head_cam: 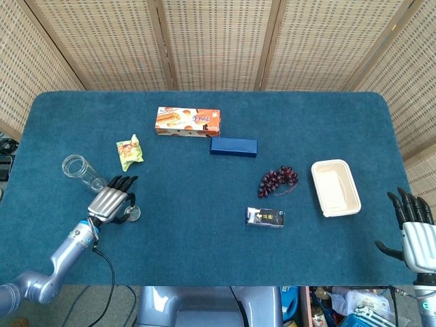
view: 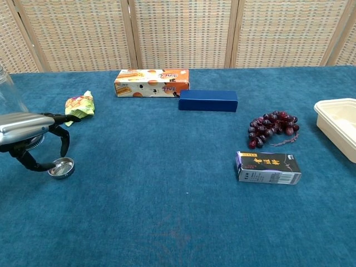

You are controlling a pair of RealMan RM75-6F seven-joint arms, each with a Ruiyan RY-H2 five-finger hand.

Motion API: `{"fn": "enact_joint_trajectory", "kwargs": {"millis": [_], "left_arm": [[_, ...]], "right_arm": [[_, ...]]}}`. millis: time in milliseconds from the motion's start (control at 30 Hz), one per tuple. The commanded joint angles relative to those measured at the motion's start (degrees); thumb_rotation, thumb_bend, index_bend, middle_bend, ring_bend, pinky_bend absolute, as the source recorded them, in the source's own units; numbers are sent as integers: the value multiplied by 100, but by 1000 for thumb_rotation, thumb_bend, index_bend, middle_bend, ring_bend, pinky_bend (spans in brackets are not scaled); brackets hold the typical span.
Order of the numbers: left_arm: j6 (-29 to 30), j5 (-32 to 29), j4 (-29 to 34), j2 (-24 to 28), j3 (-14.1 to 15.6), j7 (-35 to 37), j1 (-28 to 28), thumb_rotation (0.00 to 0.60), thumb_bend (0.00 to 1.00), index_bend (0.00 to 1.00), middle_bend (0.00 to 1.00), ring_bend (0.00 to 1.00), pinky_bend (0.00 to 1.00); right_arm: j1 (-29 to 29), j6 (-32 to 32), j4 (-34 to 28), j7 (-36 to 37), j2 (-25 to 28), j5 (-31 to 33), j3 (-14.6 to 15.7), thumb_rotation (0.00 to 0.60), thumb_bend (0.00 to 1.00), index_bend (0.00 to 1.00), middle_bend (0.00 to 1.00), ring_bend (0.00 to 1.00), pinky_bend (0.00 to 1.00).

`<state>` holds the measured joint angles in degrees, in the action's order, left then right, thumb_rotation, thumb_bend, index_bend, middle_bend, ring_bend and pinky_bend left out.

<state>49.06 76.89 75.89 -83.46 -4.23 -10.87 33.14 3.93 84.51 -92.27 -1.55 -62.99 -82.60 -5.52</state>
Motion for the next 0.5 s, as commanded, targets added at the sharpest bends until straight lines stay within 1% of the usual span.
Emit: {"fn": "enact_joint_trajectory", "kwargs": {"millis": [33, 500], "left_arm": [[11, -56, 22, -24, 2, -55, 22, 600, 412, 506, 0, 0, 0], [31, -224, 18, -85, 83, -172, 69, 600, 415, 542, 0, 0, 0]], "right_arm": [[0, -2, 3, 13, 5, 8, -5, 600, 0, 3, 0, 0, 0], [-6, 6, -7, 90, 39, -1, -4, 600, 0, 3, 0, 0, 0]]}}
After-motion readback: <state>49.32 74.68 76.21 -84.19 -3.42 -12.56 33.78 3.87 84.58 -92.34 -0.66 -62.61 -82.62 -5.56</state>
